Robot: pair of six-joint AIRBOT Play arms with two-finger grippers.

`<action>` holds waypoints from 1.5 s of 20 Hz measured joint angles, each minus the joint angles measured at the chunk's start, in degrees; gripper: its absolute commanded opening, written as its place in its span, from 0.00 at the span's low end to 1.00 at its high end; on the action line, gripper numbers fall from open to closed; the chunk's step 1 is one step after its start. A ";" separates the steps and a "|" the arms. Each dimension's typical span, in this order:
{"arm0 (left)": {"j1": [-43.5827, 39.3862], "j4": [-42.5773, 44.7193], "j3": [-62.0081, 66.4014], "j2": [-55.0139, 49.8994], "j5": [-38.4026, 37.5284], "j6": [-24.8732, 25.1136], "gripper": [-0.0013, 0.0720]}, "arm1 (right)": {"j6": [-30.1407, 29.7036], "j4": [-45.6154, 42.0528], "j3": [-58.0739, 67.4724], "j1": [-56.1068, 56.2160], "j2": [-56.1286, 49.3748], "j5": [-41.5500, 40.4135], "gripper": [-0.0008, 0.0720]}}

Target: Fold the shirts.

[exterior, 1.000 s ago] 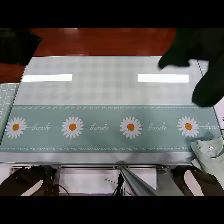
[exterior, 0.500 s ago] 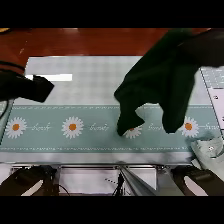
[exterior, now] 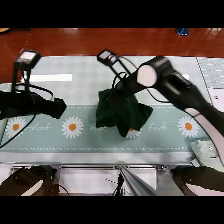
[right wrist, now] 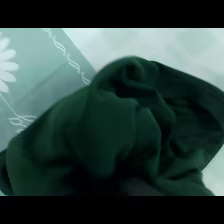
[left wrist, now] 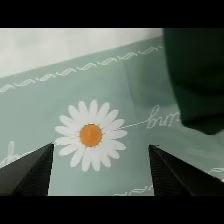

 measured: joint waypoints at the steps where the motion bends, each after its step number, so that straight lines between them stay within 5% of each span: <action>1: 0.00 -0.96 -1.55 -0.02 1.42 0.00 1.00 | 0.17 -0.37 0.02 -0.15 -0.74 -0.02 0.69; 7: 0.00 -8.48 -11.98 -1.60 11.52 0.33 1.00 | 1.09 -1.68 0.07 -10.14 6.19 2.27 0.70; 15: 0.04 -21.77 -26.01 -5.14 20.96 9.33 0.93 | -0.85 4.85 -1.64 -43.89 14.56 10.58 0.70; 22: 7.02 -41.05 -29.75 -10.03 27.28 21.94 0.92 | -7.02 20.31 -11.80 -57.22 15.26 12.79 0.70; 30: 17.86 -62.60 -30.01 -26.82 21.84 39.19 0.92 | -10.25 25.42 -19.39 -58.75 15.32 12.31 0.70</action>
